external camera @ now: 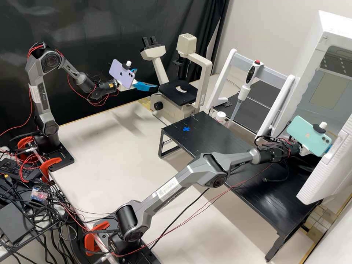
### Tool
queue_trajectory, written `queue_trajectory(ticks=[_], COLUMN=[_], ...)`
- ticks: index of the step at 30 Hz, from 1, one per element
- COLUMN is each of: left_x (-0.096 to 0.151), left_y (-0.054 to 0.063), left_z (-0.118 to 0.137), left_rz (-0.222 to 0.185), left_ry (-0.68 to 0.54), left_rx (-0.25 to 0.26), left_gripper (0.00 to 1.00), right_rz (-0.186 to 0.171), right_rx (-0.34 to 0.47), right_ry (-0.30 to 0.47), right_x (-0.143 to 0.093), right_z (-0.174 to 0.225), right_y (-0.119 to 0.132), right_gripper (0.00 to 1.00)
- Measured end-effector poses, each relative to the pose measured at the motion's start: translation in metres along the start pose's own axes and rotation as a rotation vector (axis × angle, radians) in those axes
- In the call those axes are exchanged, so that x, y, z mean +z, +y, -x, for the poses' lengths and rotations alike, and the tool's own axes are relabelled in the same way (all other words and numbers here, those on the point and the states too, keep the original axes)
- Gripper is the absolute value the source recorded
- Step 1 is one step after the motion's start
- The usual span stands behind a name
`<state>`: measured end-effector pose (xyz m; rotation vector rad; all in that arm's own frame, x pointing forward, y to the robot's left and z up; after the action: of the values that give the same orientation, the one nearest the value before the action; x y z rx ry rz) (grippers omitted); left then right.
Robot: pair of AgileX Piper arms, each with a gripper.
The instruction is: Move the petri dish to the microscope
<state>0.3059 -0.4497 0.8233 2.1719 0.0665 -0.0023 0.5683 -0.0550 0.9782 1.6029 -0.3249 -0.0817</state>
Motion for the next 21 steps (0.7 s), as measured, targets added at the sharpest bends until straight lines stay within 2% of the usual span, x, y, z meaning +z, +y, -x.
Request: queue_trajectory(ticks=[3, 4, 5, 6, 7, 8, 11, 16, 21], left_x=[0.0, 0.0, 0.0, 0.0, 0.0, 0.0, 0.0, 0.0, 0.0], left_y=[0.0, 0.0, 0.0, 0.0, 0.0, 0.0, 0.0, 0.0, 0.0], left_z=[0.0, 0.0, 0.0, 0.0, 0.0, 0.0, 0.0, 0.0, 0.0], left_rz=[0.0, 0.0, 0.0, 0.0, 0.0, 0.0, 0.0, 0.0, 0.0], left_ry=[0.0, 0.0, 0.0, 0.0, 0.0, 0.0, 0.0, 0.0, 0.0], left_rx=[0.0, 0.0, 0.0, 0.0, 0.0, 0.0, 0.0, 0.0, 0.0], left_gripper=[1.0, 1.0, 1.0, 1.0, 1.0, 1.0, 1.0, 1.0, 1.0], right_rz=[0.011, 0.027, 0.024, 0.039, 0.031, 0.039, 0.035, 0.014, -0.034], right_rx=[-0.017, -0.03, -0.041, -0.06, -0.07, -0.084, -0.12, -0.165, -0.208], right_ry=[-0.011, -0.019, -0.021, -0.02, -0.019, -0.012, -0.004, -0.001, -0.014], right_x=[-0.001, 0.002, 0.002, 0.003, 0.004, 0.003, 0.005, 0.005, 0.008], right_z=[0.007, 0.01, 0.013, 0.018, 0.021, 0.027, 0.038, 0.064, 0.095], right_y=[0.005, 0.006, 0.007, 0.009, 0.011, 0.015, 0.018, 0.027, 0.033], right_gripper=[0.0, 0.0, 0.0, 0.0, 0.0, 0.0, 0.0, 0.0, 0.0])
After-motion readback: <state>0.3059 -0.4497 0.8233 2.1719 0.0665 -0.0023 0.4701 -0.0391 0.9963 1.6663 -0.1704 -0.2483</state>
